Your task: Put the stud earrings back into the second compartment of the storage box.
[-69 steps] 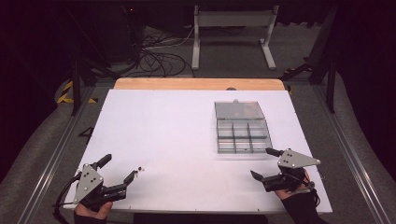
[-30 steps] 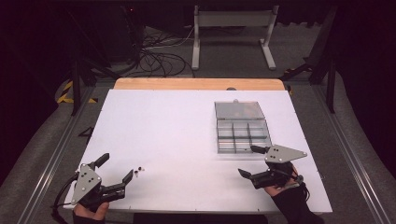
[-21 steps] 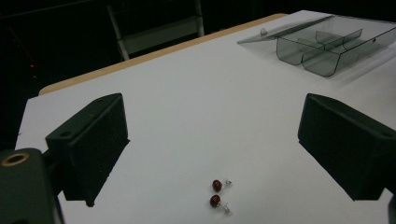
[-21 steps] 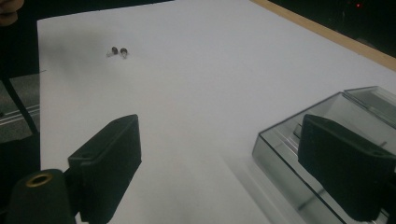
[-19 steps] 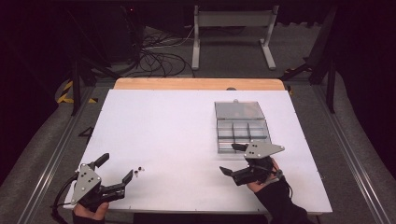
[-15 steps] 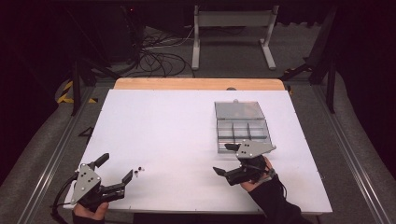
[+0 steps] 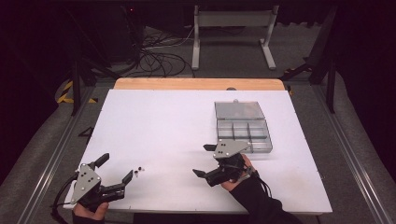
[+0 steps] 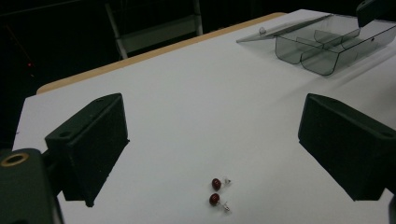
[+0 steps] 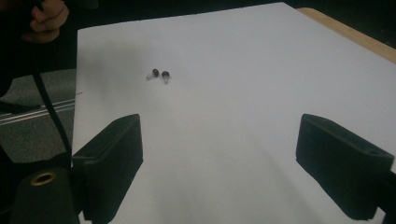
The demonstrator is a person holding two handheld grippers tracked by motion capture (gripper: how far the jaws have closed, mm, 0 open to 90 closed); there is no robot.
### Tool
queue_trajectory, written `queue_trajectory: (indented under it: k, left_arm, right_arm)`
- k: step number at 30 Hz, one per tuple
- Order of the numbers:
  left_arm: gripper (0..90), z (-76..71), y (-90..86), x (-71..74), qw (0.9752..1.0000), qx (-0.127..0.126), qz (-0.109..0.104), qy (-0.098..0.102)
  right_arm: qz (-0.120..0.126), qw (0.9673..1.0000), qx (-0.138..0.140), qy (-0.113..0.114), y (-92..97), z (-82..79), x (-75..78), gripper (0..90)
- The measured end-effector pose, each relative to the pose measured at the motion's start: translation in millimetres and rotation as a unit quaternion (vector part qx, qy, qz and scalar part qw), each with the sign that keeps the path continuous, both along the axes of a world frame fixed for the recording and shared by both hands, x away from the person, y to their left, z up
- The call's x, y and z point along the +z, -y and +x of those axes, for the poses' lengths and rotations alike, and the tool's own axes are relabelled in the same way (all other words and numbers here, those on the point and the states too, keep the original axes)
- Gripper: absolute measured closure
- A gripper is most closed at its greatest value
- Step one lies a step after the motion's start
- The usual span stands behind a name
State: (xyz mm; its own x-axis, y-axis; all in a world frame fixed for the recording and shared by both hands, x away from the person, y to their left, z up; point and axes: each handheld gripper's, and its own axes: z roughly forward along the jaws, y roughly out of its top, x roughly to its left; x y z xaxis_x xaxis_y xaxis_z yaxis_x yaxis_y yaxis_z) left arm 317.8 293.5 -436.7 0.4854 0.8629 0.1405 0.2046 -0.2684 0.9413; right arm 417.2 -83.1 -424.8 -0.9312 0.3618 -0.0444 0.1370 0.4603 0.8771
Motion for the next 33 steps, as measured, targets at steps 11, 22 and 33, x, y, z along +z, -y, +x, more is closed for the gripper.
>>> queue_trajectory:
  k: [11,22,33]
  left_arm:
    - [8.8,-0.4,-0.9,0.0,1.0000,0.001,-0.007,-0.001]
    - [8.8,-0.3,-2.4,0.5,1.0000,0.002,-0.006,0.000]
    - [8.8,0.1,-3.2,0.2,0.9999,0.001,-0.010,-0.002]
  right_arm:
    - [-0.006,0.9994,0.036,0.000,-43.2,1.6,1.2,15.8]
    - [-0.012,0.9980,0.063,-0.006,-74.5,2.2,-0.1,16.1]
    - [-0.008,0.9964,0.081,-0.022,-102.2,8.1,-6.6,17.5]
